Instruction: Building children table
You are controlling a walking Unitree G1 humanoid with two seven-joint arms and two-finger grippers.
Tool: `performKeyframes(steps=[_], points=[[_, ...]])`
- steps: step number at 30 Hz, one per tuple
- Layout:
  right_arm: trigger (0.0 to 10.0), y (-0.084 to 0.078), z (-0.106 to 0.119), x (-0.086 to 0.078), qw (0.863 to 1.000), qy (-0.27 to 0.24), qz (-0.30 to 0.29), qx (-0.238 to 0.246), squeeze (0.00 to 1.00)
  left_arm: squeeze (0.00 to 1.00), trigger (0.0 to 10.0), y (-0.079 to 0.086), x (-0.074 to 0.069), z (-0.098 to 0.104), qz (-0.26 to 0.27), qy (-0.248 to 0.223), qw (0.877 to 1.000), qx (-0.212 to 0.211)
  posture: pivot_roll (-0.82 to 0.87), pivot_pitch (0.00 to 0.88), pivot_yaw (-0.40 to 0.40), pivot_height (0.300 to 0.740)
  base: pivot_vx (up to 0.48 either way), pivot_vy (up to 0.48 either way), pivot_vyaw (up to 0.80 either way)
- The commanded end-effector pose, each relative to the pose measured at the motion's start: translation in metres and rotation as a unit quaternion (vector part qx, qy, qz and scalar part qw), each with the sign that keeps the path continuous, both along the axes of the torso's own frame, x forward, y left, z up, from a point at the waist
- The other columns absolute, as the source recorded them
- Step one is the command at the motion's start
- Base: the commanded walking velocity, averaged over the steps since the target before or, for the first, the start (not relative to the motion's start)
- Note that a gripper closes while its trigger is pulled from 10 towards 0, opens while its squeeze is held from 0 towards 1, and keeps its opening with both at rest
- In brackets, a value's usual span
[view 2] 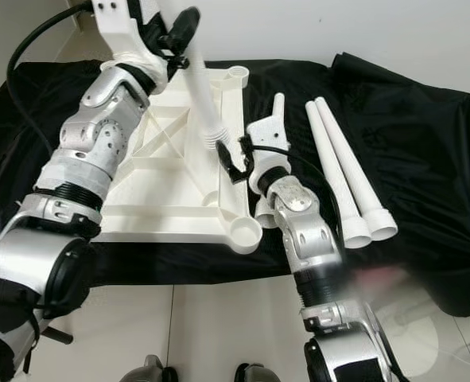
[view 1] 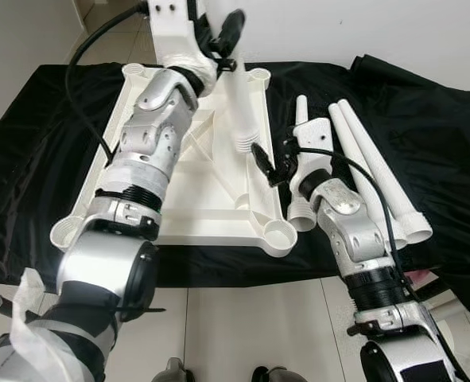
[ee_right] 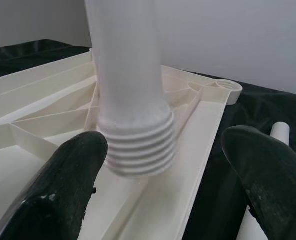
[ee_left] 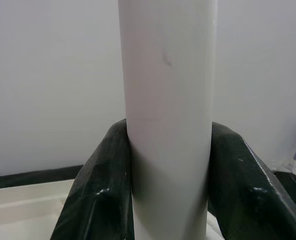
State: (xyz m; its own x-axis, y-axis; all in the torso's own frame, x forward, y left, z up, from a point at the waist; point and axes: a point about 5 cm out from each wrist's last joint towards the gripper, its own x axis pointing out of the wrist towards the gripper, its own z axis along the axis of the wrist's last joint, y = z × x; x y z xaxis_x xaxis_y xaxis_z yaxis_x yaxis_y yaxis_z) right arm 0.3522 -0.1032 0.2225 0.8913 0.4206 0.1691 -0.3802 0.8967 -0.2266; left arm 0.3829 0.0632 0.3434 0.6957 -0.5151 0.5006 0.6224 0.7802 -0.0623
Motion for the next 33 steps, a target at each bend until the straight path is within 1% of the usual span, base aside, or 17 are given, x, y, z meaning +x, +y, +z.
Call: performKeyframes(steps=[1, 2, 4, 5, 8, 11, 13, 16, 18, 21, 24, 25, 27, 28, 33], points=[[10.0, 0.005, 0.0, 0.003, 1.0, 0.003, 0.011, -0.018, 0.0, 0.0, 10.0, -0.01, -0.006, 0.0, -0.02, -0.009, 1.0, 0.009, -0.01, 0.063, 0.025, 0.74, 0.0, 0.0, 0.0], [10.0, 0.005, 0.0, 0.003, 1.0, 0.003, 0.011, -0.018, 0.0, 0.0, 10.0, -0.01, -0.006, 0.0, -0.02, -0.009, 1.0, 0.009, -0.01, 0.063, 0.025, 0.74, 0.0, 0.0, 0.0], [10.0, 0.009, 0.002, 0.007, 0.999, -0.003, 0.018, -0.034, 0.0, 0.0, 10.0, -0.019, -0.012, 0.0, -0.036, -0.011, 0.999, 0.009, -0.02, 0.069, 0.027, 0.74, 0.0, 0.0, 0.0], [10.0, 0.009, 0.002, 0.007, 0.999, -0.003, 0.018, -0.034, 0.0, 0.0, 10.0, -0.019, -0.012, 0.0, -0.036, -0.011, 0.999, 0.009, -0.02, 0.069, 0.027, 0.74, 0.0, 0.0, 0.0], [10.0, 0.013, 0.009, 0.013, 0.998, -0.016, 0.022, -0.05, 0.0, 0.0, 10.0, -0.026, -0.017, -0.001, -0.046, -0.009, 0.999, 0.008, -0.02, 0.077, 0.022, 0.74, 0.0, 0.0, 0.0], [10.0, 0.014, 0.011, 0.014, 0.998, -0.017, 0.023, -0.052, 0.0, 0.0, 10.0, -0.027, -0.019, -0.002, -0.047, -0.009, 0.999, 0.007, -0.02, 0.077, 0.022, 0.74, 0.0, 0.0, 0.0], [10.0, 0.016, 0.017, 0.019, 0.998, -0.022, 0.025, -0.055, 0.0, 0.0, 10.0, -0.031, -0.022, -0.003, -0.051, -0.008, 0.999, 0.004, -0.02, 0.086, 0.008, 0.74, 0.0, 0.0, 0.0], [10.0, 0.016, 0.017, 0.019, 0.998, -0.022, 0.025, -0.055, 0.0, 0.0, 10.0, -0.031, -0.022, -0.003, -0.051, -0.008, 0.999, 0.004, -0.02, 0.086, 0.008, 0.74, 0.0, 0.0, 0.0], [10.0, 0.019, 0.022, 0.024, 0.998, -0.026, 0.026, -0.058, 0.0, 0.0, 10.0, -0.036, -0.027, -0.005, -0.055, -0.005, 0.998, 0.001, -0.01, 0.087, 0.001, 0.74, 0.0, 0.0, 0.0], [10.0, 0.019, 0.022, 0.024, 0.998, -0.026, 0.026, -0.058, 0.0, 0.0, 10.0, -0.036, -0.027, -0.005, -0.055, -0.005, 0.998, 0.001, -0.01, 0.087, 0.001, 0.74, 0.0, 0.0, 0.0], [9.9, 0.02, 0.026, 0.027, 0.997, -0.032, 0.025, -0.063, 0.0, 0.0, 10.0, -0.041, -0.032, -0.008, -0.06, -0.003, 0.998, 0.0, 0.0, 0.084, -0.003, 0.74, 0.0, 0.0, 0.0], [3.4, 0.02, 0.025, 0.028, 0.997, -0.031, 0.023, -0.064, 0.0, 0.0, 10.0, -0.042, -0.033, -0.008, -0.06, -0.004, 0.998, 0.001, 0.0, 0.082, -0.003, 0.74, 0.0, 0.0, 0.0], [3.4, 0.02, 0.025, 0.029, 0.997, -0.031, 0.022, -0.065, 0.0, 0.0, 10.0, -0.042, -0.034, -0.008, -0.06, -0.004, 0.998, 0.002, 0.0, 0.082, -0.003, 0.74, 0.0, 0.0, 0.0], [0.0, 0.02, 0.025, 0.03, 0.997, -0.029, 0.022, -0.065, 0.0, 0.0, 10.0, -0.042, -0.034, -0.008, -0.06, -0.003, 0.998, 0.002, 0.0, 0.082, -0.002, 0.74, 0.0, 0.0, 0.0], [0.0, 0.019, 0.023, 0.032, 0.998, -0.021, 0.018, -0.061, 0.0, 0.0, 10.0, -0.042, -0.035, -0.007, -0.058, -0.005, 0.998, 0.005, 0.0, 0.082, -0.003, 0.74, 0.0, 0.0, 0.0]])
